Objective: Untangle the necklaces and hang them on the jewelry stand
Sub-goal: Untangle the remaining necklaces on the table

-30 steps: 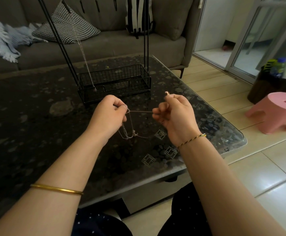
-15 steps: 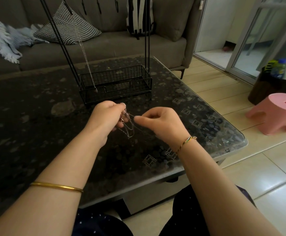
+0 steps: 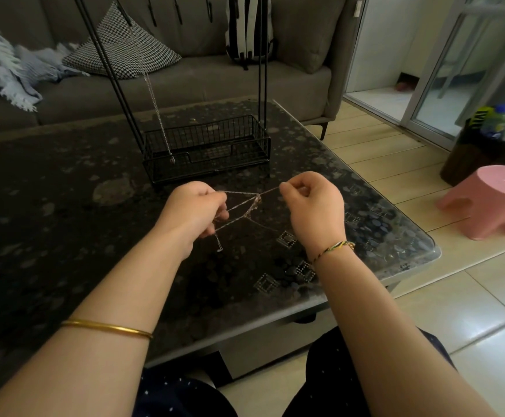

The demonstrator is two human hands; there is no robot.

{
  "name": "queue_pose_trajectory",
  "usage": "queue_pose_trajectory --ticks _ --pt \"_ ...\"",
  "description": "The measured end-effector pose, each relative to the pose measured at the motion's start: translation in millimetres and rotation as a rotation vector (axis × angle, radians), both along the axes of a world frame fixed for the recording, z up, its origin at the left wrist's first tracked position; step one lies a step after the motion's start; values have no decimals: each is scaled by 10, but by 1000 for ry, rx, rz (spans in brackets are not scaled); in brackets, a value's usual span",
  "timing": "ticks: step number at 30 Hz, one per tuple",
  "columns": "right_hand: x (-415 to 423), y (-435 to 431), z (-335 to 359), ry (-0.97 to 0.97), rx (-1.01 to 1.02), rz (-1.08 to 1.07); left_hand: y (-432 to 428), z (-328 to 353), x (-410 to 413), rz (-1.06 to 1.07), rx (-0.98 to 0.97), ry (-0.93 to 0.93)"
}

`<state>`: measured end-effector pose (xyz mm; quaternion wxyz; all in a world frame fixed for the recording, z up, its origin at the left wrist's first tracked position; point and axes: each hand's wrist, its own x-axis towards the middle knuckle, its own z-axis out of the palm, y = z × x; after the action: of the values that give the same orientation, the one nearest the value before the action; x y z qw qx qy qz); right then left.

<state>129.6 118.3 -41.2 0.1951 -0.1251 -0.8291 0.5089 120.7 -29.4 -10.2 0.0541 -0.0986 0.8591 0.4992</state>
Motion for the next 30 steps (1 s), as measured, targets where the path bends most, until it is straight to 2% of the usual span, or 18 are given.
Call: queue_pose_trajectory --ticks 5,12,16,20,22,27,30 --pt "21 4 26 -26 -84 -21 1 -30 -18 61 46 16" --pt "48 9 42 -76 -211 16 -24 -18 -13 19 5 38" --pt "55 25 42 -85 -193 18 12 14 -1 -46 -46 -39" --pt "58 46 45 -128 -122 42 0 -27 15 -78 -102 -1" --pt "58 49 37 -151 -83 61 0 -42 -20 -6 -12 -14" --pt "47 49 -1 -222 50 90 -2 -13 -59 171 460 -141" --pt "51 52 3 -263 98 103 -53 4 -62 199 551 -191"
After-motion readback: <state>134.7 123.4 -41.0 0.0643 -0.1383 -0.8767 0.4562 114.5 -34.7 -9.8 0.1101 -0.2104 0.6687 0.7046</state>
